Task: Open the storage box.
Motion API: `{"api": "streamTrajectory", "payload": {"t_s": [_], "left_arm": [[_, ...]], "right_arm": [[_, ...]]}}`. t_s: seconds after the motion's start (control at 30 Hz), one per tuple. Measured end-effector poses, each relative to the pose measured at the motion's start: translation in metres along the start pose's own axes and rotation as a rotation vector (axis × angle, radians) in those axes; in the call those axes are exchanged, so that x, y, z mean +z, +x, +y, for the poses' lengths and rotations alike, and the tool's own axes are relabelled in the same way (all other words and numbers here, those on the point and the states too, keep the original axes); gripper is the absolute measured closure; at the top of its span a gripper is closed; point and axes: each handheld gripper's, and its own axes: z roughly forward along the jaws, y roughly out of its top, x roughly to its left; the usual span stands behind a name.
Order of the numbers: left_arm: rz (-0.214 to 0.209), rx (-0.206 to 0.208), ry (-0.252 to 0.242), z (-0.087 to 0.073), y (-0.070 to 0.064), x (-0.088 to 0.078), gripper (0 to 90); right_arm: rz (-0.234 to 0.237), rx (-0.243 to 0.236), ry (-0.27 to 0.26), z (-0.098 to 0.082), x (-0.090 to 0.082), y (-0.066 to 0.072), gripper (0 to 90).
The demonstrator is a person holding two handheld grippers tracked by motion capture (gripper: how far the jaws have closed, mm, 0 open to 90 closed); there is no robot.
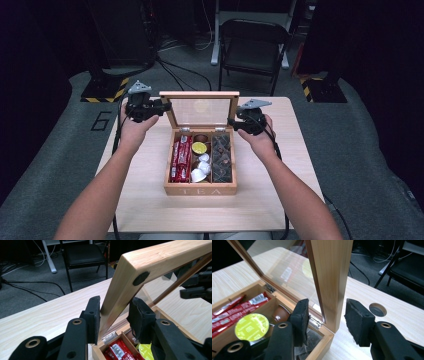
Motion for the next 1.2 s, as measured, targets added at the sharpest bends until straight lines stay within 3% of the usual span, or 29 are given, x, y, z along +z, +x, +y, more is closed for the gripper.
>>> {"api": "streamTrajectory", "payload": {"t_s": [0.27, 0.5, 0.73, 1.2], "left_arm": [[-0.001, -0.019, -0.009, 0.001, 0.002, 0.002, 61.8], [0.002, -0.016, 0.0, 0.003, 0.003, 0.003, 61.9], [0.005, -0.023, -0.003, 0.003, 0.003, 0.004, 61.9], [0.016, -0.029, -0.003, -0.002, 0.002, 0.004, 60.5]], "right_arm": [[-0.01, 0.033, 0.005, -0.006, 0.013, -0.002, 53.9], [-0.019, 0.017, 0.01, -0.007, 0.02, 0.0, 56.5], [-0.012, 0.069, 0.004, -0.009, 0.023, -0.005, 60.9], [-0.035, 0.046, 0.013, -0.008, 0.025, -0.002, 64.0]]}}
